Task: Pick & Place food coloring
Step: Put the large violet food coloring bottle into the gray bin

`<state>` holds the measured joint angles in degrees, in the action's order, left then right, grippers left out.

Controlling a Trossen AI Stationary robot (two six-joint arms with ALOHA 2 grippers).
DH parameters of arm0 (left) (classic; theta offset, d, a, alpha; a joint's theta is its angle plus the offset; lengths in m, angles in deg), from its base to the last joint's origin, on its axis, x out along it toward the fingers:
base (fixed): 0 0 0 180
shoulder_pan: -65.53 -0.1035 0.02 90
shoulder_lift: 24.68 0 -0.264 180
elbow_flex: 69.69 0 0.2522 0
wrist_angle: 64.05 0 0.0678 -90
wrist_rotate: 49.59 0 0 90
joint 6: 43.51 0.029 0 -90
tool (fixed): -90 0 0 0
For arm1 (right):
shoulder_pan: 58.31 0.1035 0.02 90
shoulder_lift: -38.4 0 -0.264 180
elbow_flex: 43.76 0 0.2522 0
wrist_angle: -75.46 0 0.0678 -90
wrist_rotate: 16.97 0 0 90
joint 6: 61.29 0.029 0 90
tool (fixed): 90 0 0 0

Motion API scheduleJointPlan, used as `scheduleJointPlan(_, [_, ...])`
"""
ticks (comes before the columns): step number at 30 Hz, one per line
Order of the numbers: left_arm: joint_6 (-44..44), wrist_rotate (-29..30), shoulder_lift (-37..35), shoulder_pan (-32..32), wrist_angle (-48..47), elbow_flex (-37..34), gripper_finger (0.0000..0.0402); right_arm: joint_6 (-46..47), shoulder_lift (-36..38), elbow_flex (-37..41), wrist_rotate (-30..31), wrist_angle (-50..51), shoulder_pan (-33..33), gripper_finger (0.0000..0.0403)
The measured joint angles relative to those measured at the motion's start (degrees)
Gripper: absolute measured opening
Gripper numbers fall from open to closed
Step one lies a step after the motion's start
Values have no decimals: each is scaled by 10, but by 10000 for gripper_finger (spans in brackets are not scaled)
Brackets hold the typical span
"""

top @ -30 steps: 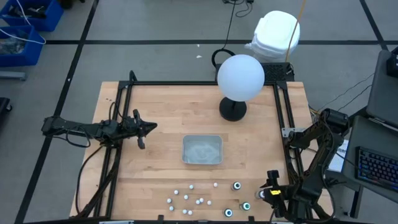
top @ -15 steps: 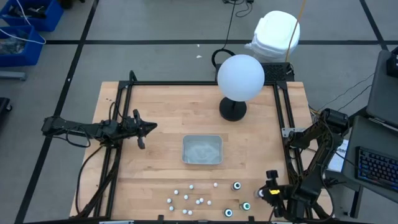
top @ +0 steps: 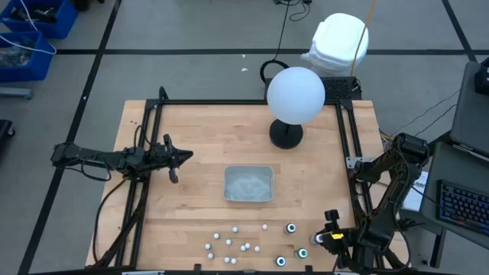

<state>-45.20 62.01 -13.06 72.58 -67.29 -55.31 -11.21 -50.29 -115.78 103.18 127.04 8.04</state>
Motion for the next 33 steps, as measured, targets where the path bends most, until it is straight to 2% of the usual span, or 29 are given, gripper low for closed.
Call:
scheduleJointPlan(8, [0,0,0,0,0,0,33,-4,25,0,-1,52,-24,138])
scheduleJointPlan(16, [-1,0,0,0,0,0,33,-25,110,-15,5,152,-72,138])
scheduleJointPlan(20, [-1,0,0,0,0,0,33,-63,146,-53,13,200,-108,138])
scheduleJointPlan(23, [-3,0,0,0,0,0,33,-137,158,-100,32,208,-144,138])
scheduleJointPlan(27, [-14,0,0,0,0,0,33,-295,150,-168,60,156,-214,137])
scheduleJointPlan(30, [-16,0,0,0,0,0,33,-418,129,-205,56,84,-273,137])
scheduleJointPlan(33, [-21,0,0,0,0,0,33,-512,100,-232,-1,22,-341,137])
